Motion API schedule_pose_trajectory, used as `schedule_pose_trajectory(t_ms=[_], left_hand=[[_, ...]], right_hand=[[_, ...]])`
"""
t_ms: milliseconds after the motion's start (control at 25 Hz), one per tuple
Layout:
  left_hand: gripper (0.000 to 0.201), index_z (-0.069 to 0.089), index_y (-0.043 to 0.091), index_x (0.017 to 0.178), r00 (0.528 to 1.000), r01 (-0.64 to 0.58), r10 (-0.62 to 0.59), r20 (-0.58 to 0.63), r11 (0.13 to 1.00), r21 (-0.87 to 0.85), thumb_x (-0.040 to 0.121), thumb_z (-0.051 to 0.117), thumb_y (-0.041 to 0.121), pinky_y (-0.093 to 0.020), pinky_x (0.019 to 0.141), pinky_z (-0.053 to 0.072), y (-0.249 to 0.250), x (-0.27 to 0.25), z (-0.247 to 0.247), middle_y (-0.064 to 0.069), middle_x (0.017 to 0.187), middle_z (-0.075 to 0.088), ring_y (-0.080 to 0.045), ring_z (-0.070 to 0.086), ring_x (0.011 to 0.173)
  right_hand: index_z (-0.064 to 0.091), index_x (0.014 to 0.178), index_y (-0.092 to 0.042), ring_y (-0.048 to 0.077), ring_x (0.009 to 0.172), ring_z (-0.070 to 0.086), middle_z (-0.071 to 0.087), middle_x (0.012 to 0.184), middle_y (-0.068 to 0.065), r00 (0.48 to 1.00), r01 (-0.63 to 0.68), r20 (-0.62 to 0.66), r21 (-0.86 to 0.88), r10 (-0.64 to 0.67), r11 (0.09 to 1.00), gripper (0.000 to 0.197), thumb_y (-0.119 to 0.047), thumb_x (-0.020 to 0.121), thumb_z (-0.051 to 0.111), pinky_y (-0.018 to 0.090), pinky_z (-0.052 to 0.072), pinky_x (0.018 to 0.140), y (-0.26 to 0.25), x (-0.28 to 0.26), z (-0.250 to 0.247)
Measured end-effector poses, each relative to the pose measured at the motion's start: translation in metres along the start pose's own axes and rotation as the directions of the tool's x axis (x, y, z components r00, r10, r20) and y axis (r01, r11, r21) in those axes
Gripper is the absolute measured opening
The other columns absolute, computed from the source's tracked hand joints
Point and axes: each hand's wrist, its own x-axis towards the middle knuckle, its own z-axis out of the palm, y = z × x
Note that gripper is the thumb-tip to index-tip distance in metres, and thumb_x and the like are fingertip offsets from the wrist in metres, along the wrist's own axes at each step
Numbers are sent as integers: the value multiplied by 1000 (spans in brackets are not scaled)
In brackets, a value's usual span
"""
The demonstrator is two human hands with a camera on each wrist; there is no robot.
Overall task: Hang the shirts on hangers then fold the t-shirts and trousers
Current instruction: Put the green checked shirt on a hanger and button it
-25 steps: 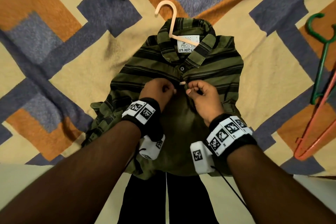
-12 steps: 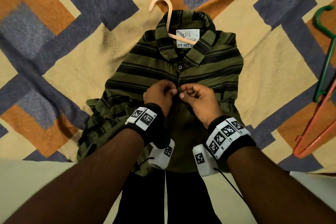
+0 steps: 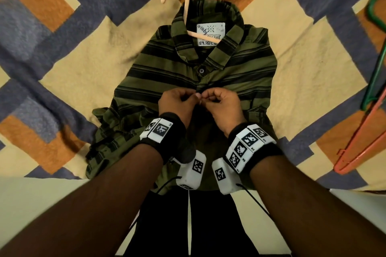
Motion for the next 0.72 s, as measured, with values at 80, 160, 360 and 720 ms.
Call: schedule_pose_trajectory(t_ms=[80, 160, 360, 720], left_hand=[[14, 63, 22, 82, 999, 20, -22, -49, 999, -44, 81, 72, 12, -31, 77, 56, 2, -1, 1, 1, 75, 69, -16, 67, 75], [32, 49, 24, 80, 995, 28, -42, -93, 988, -149, 79, 71, 1, -33, 72, 55, 4, 1, 1, -2, 70, 67, -17, 65, 67], [39, 38, 30, 80, 991, -113, 110, -71, 993, -30, 79, 65, 0, -34, 68, 54, 1, 2, -1, -3, 72, 65, -20, 66, 68], [30, 51, 18, 114, 900, -410, 386, 203, 590, 695, 89, 58, 33, -43, 88, 42, -4, -12, -16, -7, 110, 60, -32, 54, 105]], right_hand=[[62, 69, -23, 5, 64, 54, 60, 68, -4, 999, 5, -32, -74, -7, 997, 29, 3, 77, 73, 20, 49, 64, 3, 4, 2], [61, 65, -27, 5, 61, 52, 59, 65, -5, 999, 17, -39, -120, -22, 993, 32, -1, 76, 75, 22, 46, 62, 2, 8, 3], [61, 69, -23, 5, 62, 50, 57, 66, -7, 997, 57, -37, -142, -63, 988, 25, -4, 80, 72, 18, 45, 63, 0, 5, 0], [54, 97, -19, 10, 76, 49, 54, 81, -5, 944, 321, 255, -543, -212, 776, 26, -15, 80, 73, 26, 44, 68, 1, -15, -31]])
